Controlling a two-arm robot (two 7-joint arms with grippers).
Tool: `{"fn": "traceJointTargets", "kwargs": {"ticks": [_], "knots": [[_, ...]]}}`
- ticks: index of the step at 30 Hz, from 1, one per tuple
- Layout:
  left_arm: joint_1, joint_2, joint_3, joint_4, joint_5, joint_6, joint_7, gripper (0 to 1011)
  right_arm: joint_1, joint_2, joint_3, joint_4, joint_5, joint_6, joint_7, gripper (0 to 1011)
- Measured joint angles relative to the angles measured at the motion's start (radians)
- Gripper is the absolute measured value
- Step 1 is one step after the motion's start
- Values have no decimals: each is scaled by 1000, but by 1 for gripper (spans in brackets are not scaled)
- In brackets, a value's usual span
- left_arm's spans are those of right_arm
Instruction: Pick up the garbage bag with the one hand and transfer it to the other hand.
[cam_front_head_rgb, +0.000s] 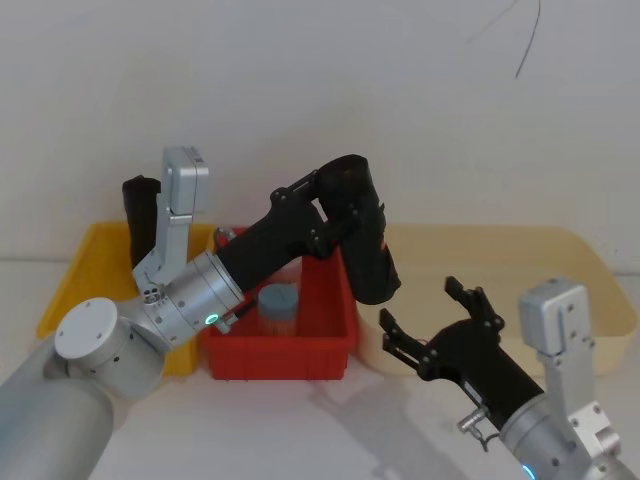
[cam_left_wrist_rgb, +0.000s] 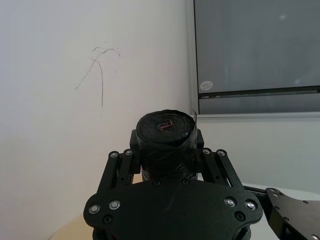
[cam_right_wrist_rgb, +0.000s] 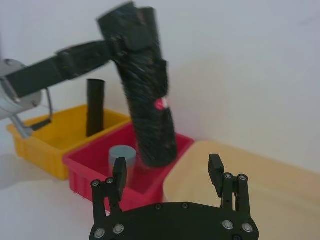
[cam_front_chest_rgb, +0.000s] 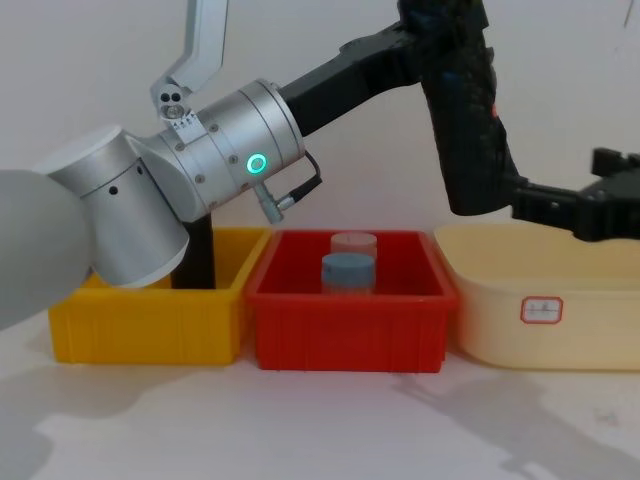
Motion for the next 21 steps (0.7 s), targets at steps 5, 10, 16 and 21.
{"fn": "traceJointTargets", "kwargs": {"ticks": [5, 10, 16, 21], "knots": [[-1, 0, 1, 1, -1, 0, 0, 542, 37, 2, -24, 13, -21, -4, 28, 1000], [-1, -1, 1, 1, -1, 1, 0, 542, 70, 1, -43, 31, -40, -8, 56, 1000], [-1, -1, 1, 2, -2, 1, 0, 542, 107, -1, -62, 58, -59, -13, 85, 1000], [-1, -1, 1, 2, -2, 2, 0, 542, 139, -3, -73, 87, -77, -19, 106, 1000]]}}
